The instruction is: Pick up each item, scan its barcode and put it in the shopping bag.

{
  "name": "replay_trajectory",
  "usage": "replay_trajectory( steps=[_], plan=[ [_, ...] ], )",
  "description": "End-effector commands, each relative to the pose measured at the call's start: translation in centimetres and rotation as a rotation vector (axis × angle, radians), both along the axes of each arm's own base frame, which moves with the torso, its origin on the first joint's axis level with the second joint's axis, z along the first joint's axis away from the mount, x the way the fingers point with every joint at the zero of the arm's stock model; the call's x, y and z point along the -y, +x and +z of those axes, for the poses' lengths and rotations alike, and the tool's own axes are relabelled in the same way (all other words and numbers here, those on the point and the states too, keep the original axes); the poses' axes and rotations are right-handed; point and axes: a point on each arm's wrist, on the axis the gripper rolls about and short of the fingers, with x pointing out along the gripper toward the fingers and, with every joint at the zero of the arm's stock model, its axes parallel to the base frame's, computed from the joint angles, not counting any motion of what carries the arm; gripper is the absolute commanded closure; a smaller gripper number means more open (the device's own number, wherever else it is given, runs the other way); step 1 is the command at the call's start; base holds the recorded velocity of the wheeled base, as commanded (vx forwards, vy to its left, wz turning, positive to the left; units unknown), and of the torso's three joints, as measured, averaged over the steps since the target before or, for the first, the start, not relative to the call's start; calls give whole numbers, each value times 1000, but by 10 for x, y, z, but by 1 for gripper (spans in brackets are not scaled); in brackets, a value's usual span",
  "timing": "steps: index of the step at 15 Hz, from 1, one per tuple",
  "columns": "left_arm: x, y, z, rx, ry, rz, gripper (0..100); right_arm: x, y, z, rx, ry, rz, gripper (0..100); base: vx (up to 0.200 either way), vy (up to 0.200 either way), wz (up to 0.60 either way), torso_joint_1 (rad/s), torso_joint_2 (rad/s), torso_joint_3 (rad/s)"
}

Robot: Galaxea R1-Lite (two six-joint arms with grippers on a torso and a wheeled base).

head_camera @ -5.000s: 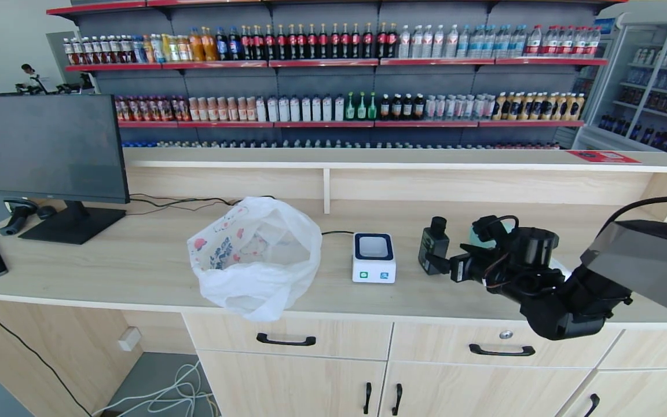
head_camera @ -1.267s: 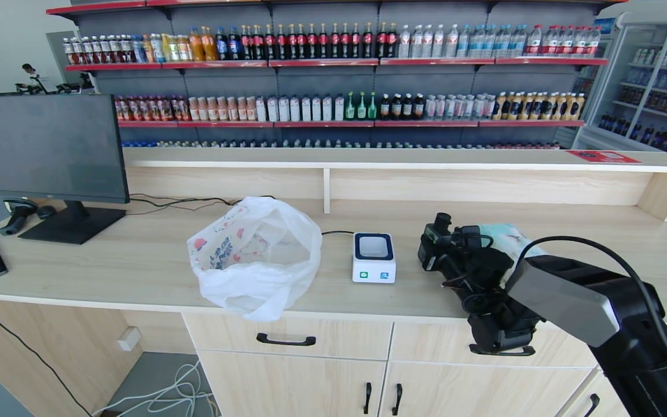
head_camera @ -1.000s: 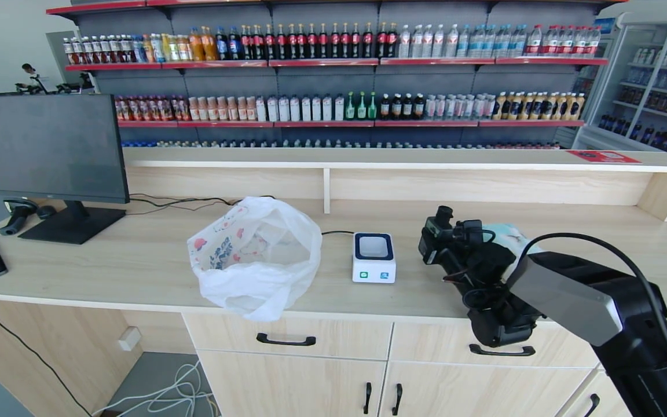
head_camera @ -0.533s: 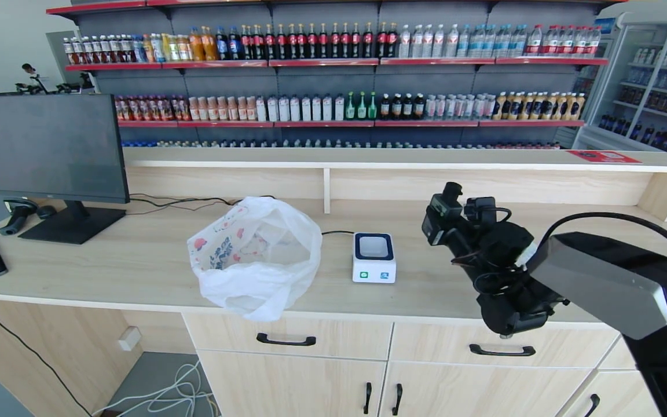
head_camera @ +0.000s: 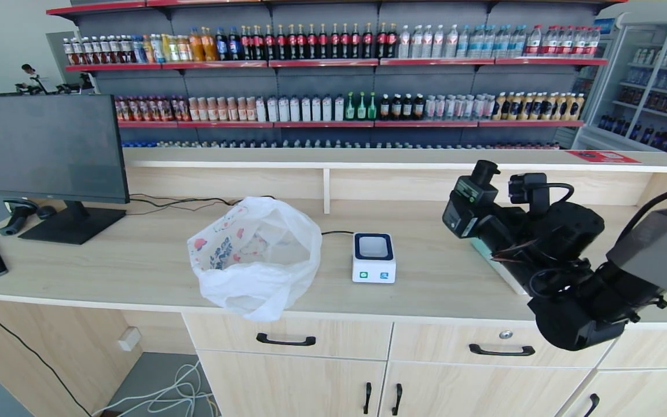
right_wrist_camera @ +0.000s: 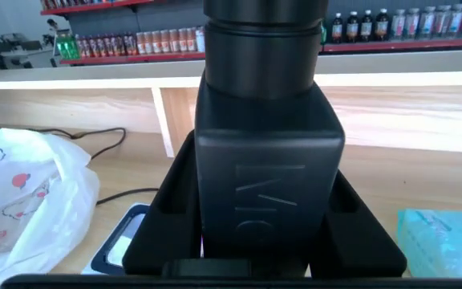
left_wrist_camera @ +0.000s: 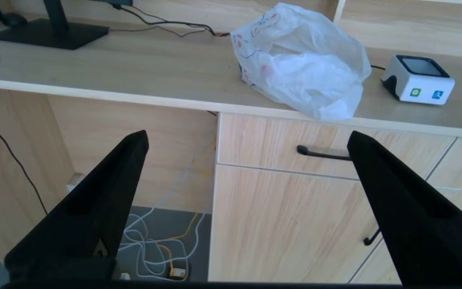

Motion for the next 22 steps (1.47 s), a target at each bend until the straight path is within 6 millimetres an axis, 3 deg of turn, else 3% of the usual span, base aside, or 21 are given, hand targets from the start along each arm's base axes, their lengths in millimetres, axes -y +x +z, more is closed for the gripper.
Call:
replay_trajectory(
  steps=[1,3,4,7,10,22],
  plan=[
    [0,0,0,-1,-2,0,0,4,-37,25,13,22,19,100,0,0,0,0,0,0],
    [0,0,0,-1,0,0,0,4,-61,29,-10,24,41,100,0,0,0,0,0,0],
    [0,0,0,-1,0,0,0,1,-87,36,-15,24,75,100,0,0,0,0,0,0],
    [0,0,0,-1,0,0,0,-2,-131,49,1,26,137,100,0,0,0,0,0,0],
    [0,0,0,-1,0,0,0,-6,-173,44,-38,28,228,100,0,0,0,0,0,0],
    [0,0,0,-1,0,0,0,-32,-268,55,-142,332,732,100,0,0,0,0,0,0]
  ],
)
